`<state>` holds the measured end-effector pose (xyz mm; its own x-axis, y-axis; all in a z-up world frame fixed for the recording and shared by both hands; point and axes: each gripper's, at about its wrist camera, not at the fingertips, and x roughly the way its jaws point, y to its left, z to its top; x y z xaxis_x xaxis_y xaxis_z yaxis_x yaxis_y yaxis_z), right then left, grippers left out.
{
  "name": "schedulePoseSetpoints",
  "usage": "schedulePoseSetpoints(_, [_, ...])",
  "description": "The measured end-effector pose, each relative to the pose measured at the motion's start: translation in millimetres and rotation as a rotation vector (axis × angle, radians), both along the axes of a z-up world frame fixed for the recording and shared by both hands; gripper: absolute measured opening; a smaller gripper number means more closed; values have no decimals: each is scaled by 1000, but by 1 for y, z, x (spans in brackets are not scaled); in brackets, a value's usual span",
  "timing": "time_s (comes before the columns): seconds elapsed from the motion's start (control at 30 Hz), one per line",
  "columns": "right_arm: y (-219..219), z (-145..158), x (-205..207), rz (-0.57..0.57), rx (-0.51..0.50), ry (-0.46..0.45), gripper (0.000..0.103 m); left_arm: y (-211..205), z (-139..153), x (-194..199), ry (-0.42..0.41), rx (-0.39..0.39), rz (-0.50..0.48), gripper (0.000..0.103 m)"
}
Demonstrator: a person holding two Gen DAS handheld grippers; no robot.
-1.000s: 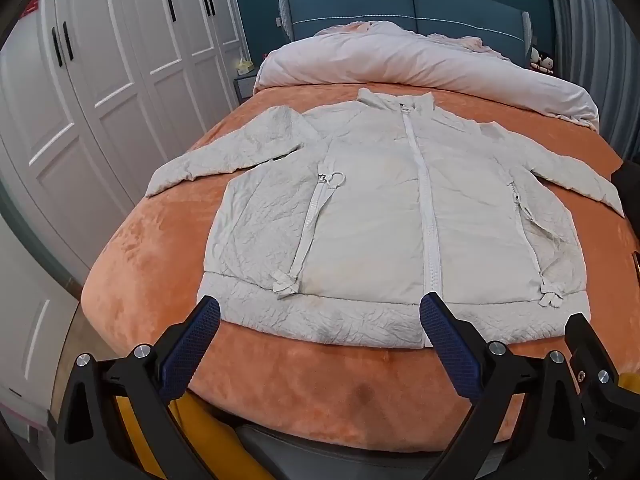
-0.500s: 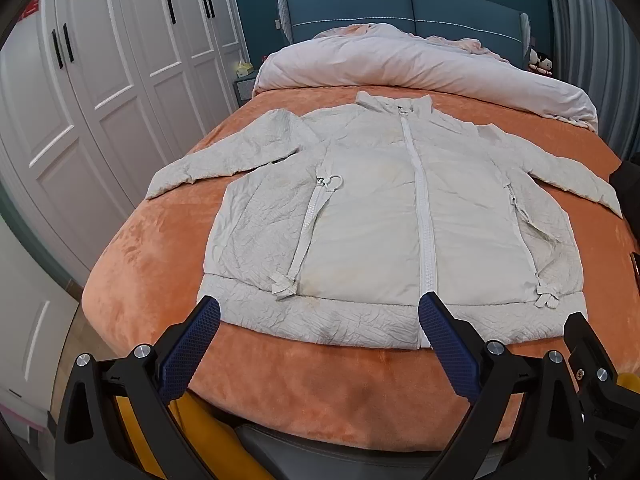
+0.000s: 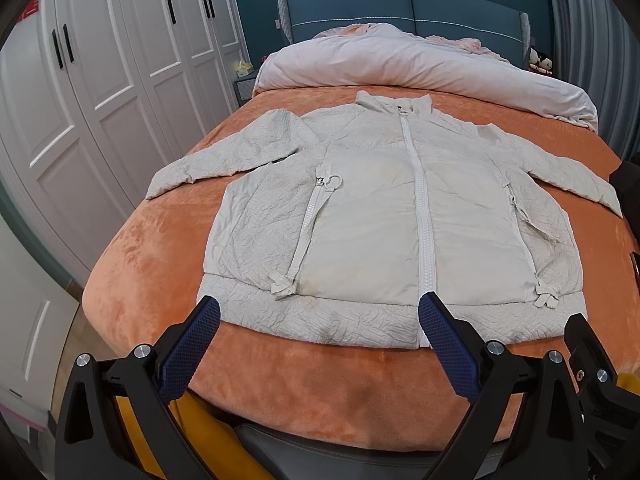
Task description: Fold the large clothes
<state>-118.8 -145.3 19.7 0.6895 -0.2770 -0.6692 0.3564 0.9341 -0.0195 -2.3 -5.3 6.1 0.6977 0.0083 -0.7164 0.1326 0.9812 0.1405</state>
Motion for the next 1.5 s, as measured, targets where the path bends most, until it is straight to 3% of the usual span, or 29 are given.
schedulePoseSetpoints(1.5, [-2,-1,-2,-12,5,1,98,2,0,-2,-6,1,-1,95])
